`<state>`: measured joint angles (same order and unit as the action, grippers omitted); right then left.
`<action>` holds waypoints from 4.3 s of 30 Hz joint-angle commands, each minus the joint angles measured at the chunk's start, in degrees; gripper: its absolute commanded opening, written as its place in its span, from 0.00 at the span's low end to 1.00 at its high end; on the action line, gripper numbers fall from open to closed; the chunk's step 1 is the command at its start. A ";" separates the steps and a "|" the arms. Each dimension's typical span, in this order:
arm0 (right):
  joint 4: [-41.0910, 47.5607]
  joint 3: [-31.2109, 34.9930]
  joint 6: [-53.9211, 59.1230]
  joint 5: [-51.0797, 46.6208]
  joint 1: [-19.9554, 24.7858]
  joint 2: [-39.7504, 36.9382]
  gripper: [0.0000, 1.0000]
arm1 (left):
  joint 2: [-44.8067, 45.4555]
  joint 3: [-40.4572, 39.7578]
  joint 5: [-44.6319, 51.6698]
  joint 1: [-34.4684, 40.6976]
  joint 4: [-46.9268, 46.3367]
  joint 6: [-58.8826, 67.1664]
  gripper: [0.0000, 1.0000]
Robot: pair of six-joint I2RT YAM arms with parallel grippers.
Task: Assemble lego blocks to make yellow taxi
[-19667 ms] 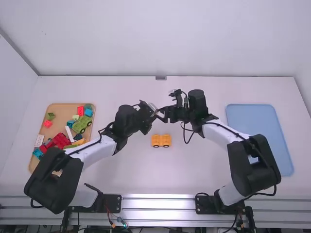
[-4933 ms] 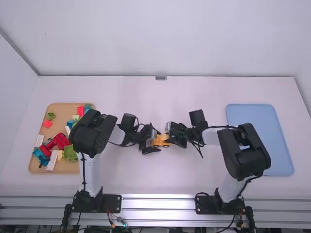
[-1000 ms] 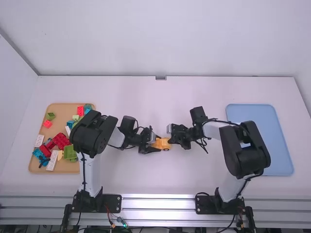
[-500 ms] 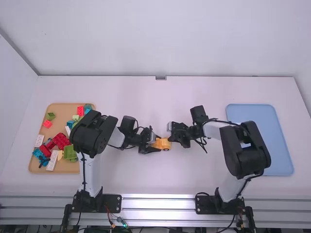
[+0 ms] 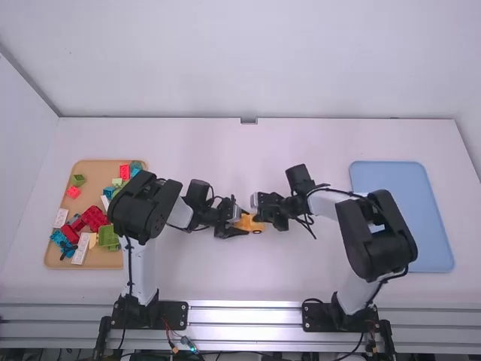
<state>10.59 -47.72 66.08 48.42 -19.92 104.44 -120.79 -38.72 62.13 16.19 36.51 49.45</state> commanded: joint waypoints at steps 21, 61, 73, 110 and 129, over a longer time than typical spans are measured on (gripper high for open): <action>-3.02 5.05 -7.08 -14.43 -0.66 -0.50 0.00 | -0.94 -0.26 -1.53 -0.04 -0.46 0.92 0.31; -3.15 6.14 -13.60 0.11 11.67 -23.37 0.98 | -0.94 -3.21 -5.20 -0.04 -2.23 0.94 0.40; -7.74 9.14 -13.79 0.79 11.65 -23.50 0.98 | 4.00 -3.19 -5.29 -1.75 -4.46 -5.90 0.99; -13.73 9.14 -20.63 -2.36 11.63 -23.50 0.98 | 68.11 -2.36 -71.97 -43.74 -71.73 -86.23 0.99; -27.02 9.14 -26.43 -6.67 11.74 -23.50 0.98 | 30.64 -17.49 -74.29 -66.16 -78.25 -59.69 0.99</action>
<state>-16.12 -38.92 41.28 42.35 -8.23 81.08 -88.23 -54.74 -12.08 -50.24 -41.74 -19.46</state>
